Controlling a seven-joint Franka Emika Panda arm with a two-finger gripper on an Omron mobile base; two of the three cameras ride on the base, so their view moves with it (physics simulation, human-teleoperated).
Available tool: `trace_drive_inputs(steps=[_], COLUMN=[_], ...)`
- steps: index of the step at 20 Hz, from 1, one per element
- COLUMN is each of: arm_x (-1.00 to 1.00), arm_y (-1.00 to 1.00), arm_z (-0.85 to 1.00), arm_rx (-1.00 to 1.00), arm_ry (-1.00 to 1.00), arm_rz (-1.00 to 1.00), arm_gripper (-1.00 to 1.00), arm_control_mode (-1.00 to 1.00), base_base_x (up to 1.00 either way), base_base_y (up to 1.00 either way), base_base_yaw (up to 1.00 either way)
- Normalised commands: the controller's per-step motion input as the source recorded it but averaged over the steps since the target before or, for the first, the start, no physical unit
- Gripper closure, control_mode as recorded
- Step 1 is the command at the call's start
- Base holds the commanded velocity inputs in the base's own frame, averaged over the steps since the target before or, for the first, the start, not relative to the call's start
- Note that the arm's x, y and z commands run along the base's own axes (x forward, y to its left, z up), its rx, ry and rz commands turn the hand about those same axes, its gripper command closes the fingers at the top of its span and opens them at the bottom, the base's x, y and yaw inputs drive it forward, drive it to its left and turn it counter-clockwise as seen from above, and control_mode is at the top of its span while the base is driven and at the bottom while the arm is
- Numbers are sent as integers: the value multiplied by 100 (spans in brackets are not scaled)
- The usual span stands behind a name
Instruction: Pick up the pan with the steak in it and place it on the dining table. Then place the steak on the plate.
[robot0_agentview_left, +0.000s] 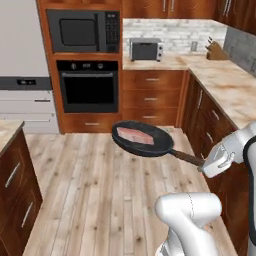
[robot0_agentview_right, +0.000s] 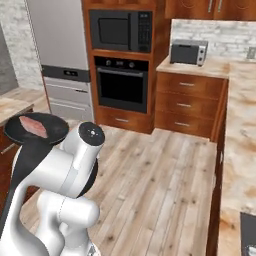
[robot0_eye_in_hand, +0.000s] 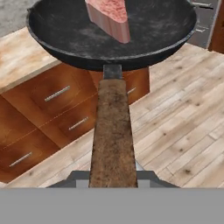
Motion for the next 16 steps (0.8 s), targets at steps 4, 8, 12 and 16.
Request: trace_drive_inputs(steps=[4,8,12,16], arm_x=[0,0,0,0], arm_y=[0,0,0,0], arm_z=[0,0,0,0], arm_rx=[0,0,0,0], arm_ry=[0,0,0,0], arm_rz=[0,0,0,0], arm_gripper=[100,100,100,100], arm_control_mode=[100,100,100,100], base_base_x=[-3,-3,-3,-2], base_base_y=[0,0,0,0], base_base_yaw=[50,50,50,50])
